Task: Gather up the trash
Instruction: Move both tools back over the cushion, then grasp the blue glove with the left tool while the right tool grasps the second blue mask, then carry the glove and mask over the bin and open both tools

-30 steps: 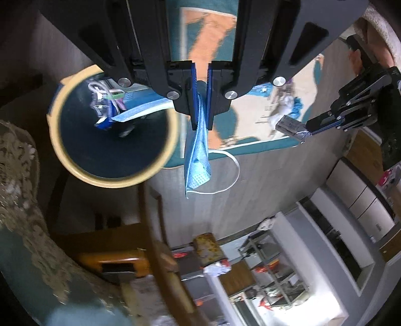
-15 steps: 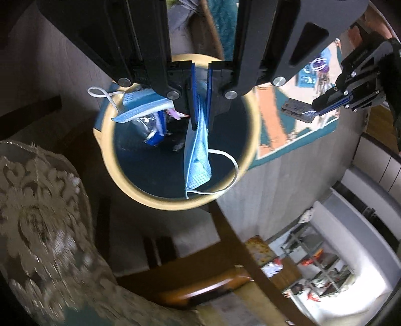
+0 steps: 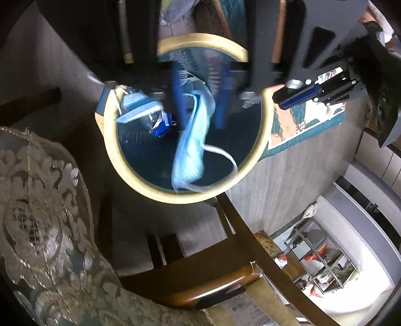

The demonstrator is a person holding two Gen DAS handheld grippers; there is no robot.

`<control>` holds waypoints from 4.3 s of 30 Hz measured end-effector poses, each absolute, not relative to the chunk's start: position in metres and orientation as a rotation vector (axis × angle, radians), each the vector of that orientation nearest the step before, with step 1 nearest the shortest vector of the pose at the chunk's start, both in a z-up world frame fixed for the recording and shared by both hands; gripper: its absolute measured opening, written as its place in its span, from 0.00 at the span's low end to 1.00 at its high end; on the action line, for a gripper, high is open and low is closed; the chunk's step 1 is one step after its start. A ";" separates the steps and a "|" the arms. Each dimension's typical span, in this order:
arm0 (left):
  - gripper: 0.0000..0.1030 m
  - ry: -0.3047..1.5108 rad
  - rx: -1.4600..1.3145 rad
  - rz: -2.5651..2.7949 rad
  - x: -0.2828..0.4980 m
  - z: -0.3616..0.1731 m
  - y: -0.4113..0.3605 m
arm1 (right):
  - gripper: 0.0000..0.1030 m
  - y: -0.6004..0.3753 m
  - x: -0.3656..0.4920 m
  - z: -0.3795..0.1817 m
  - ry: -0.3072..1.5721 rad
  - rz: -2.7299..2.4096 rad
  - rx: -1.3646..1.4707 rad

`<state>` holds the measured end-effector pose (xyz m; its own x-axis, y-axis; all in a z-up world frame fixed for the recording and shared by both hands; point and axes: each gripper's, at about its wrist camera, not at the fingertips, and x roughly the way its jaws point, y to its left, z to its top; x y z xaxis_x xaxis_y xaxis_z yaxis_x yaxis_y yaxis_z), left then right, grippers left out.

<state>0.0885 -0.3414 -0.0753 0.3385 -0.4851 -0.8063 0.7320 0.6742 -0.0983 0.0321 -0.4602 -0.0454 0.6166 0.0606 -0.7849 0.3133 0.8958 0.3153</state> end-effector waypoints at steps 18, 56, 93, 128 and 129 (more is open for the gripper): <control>0.89 0.797 0.280 -0.704 0.065 -0.001 -0.265 | 0.95 -0.408 0.019 0.006 0.802 -0.109 0.420; 0.92 0.848 0.115 -0.119 0.083 -0.010 0.085 | 0.94 -0.157 0.039 -0.042 0.985 0.176 0.097; 0.60 1.106 0.124 -0.202 0.134 -0.136 0.029 | 0.09 -0.067 0.024 -0.117 1.106 0.465 -0.091; 0.22 0.768 0.290 -0.421 0.066 0.050 -0.061 | 0.04 -0.224 0.023 0.058 0.772 0.155 0.075; 0.22 0.778 0.278 -0.436 0.068 0.048 -0.069 | 0.04 -0.236 0.022 0.056 0.770 0.136 0.108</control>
<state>0.0685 -0.0692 0.0480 0.6301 -0.2752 -0.7261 0.4761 0.8756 0.0813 0.0223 -0.2364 0.0560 0.7096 0.1613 -0.6859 -0.0827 0.9858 0.1463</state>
